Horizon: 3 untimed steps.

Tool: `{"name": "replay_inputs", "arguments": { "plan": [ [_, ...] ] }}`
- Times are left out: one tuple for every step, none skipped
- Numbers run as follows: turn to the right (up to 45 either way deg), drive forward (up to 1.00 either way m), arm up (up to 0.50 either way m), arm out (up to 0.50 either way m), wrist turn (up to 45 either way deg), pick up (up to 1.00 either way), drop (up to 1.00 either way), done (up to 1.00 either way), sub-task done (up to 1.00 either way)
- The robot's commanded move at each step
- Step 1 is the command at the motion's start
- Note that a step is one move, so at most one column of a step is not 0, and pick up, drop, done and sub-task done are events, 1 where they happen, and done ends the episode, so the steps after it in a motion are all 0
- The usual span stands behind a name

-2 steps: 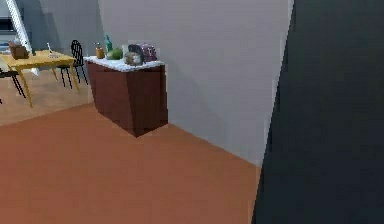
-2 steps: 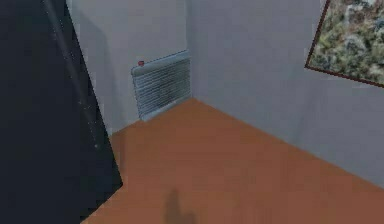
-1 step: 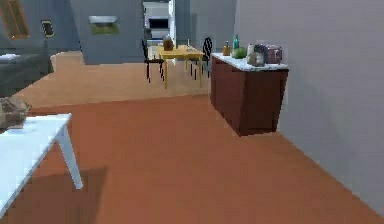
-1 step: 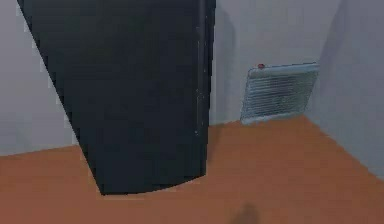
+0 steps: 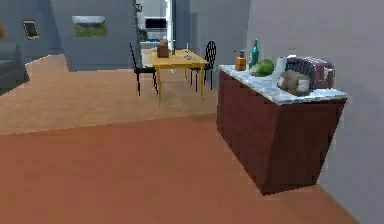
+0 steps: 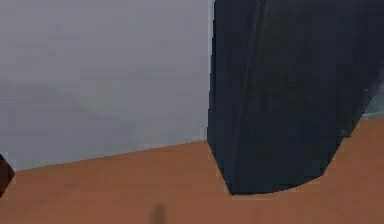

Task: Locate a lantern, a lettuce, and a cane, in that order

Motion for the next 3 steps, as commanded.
{"name": "replay_inputs", "arguments": {
  "plan": [
    [0.0, 1.00, 0.00, 0.00, 0.0, 0.00, 0.00, 0.00, 0.00],
    [0.0, 0.10, 0.00, 0.00, 0.0, 0.00, 0.00, 0.00, 0.00],
    [36.0, 0.00, 0.00, 0.00, 0.0, 0.00, 0.00, 0.00, 0.00]
  ]
}}
